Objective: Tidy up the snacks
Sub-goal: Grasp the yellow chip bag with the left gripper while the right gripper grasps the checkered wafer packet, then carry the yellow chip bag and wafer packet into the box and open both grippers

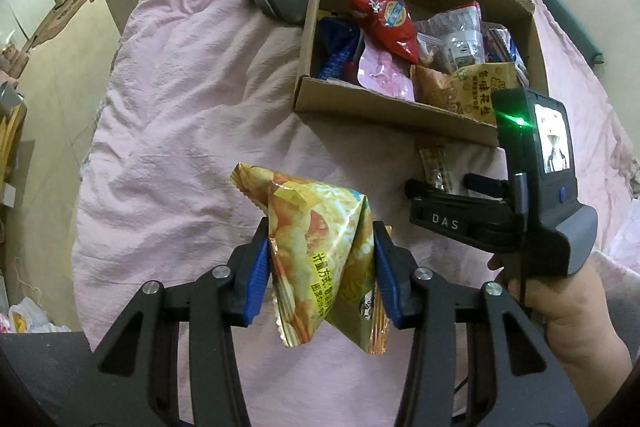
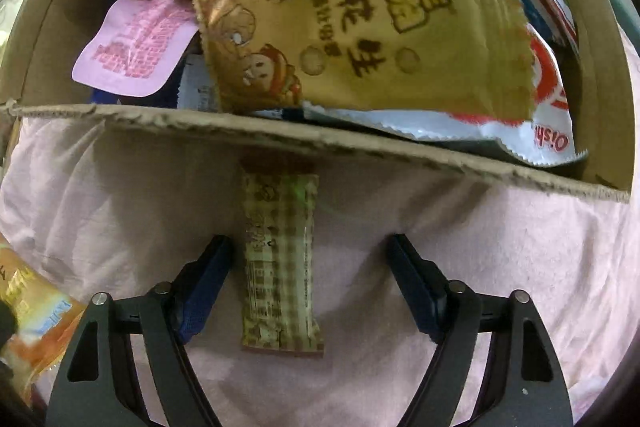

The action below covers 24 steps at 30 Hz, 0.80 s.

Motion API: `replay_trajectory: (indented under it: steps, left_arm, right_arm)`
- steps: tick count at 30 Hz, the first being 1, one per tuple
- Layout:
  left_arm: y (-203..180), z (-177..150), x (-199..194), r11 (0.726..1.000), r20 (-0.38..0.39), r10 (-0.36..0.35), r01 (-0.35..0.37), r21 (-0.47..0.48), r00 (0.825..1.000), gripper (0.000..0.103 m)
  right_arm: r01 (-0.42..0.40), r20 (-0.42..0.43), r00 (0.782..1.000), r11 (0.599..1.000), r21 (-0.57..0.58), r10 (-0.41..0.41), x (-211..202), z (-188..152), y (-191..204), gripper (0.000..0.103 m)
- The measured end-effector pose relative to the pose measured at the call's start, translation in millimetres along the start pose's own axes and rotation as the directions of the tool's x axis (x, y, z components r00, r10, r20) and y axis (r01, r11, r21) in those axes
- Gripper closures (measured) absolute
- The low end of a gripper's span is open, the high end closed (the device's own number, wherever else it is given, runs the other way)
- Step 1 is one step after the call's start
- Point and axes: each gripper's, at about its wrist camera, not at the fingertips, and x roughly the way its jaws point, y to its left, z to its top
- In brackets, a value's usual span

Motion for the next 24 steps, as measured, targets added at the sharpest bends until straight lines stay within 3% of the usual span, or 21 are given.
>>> replay_trajectory:
  steps: [2,4,6,11,24]
  left_arm:
    - [-1.0,-0.3,1.2,1.000,0.002,0.006,-0.006,0.002,1.000,0.061]
    - [-1.1,0.1,2.3,1.000,0.003,0.010,-0.010,0.002,1.000,0.061]
    - [-1.2,0.4,3.1,1.000,0.005,0.017,-0.017,0.002,1.000,0.061]
    - [0.2,1.5,4.8,0.999,0.011,0.038,-0.038,0.002,0.999,0.061]
    - [2.8,2.9,6.7,0.997,0.031,0.074,-0.074,0.001,0.997,0.061]
  right_arm:
    - [-0.008,0.010,1.000,1.000,-0.015,0.008,-3.2,-0.5,2.0,0.043]
    - [-0.021,0.011,1.000,0.999,-0.026,0.021,-8.0,-0.1,4.5,0.064]
    - [-0.035,0.010,0.999,0.999,-0.029,0.035,-11.6,-0.6,5.5,0.075]
    - [-0.058,0.024,0.998,0.998,-0.031,0.059,-24.3,-6.7,3.5,0.075]
    - [-0.212,0.048,0.976,0.977,-0.017,0.213,-74.3,-46.5,-22.1,0.075]
